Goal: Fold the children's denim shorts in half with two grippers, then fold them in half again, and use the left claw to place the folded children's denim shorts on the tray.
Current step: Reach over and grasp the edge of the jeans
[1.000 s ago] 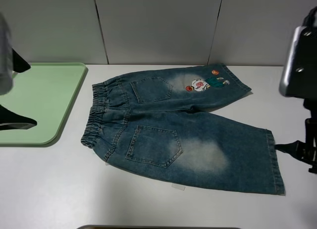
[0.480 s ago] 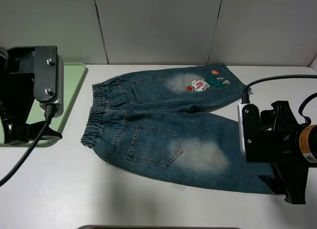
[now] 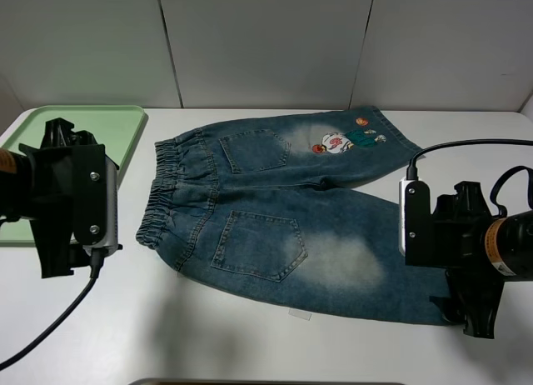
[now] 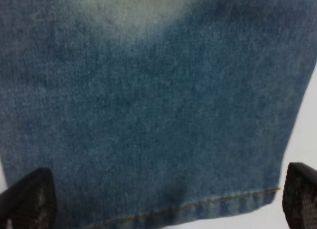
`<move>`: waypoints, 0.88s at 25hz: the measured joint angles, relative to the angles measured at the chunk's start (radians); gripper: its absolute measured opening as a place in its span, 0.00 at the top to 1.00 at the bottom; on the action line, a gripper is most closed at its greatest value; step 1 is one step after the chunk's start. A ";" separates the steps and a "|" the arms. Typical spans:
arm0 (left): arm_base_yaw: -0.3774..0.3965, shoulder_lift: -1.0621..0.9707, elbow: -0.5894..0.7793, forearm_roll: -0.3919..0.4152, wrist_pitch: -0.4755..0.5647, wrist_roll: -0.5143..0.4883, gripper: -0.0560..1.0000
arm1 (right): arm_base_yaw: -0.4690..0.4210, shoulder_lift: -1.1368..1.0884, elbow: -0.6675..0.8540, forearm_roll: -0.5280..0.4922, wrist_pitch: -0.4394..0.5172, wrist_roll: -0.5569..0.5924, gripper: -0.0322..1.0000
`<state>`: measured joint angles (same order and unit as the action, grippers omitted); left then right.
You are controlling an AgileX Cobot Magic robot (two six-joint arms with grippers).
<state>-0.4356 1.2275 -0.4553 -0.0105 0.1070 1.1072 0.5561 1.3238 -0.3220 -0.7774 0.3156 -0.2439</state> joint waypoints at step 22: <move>-0.003 0.162 0.033 -0.001 -0.342 0.010 0.05 | -0.016 0.175 0.012 -0.002 -0.103 0.016 0.30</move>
<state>-0.4382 1.3899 -0.4219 -0.0113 -0.2346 1.1170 0.5401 1.4991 -0.3102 -0.7794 0.2126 -0.2279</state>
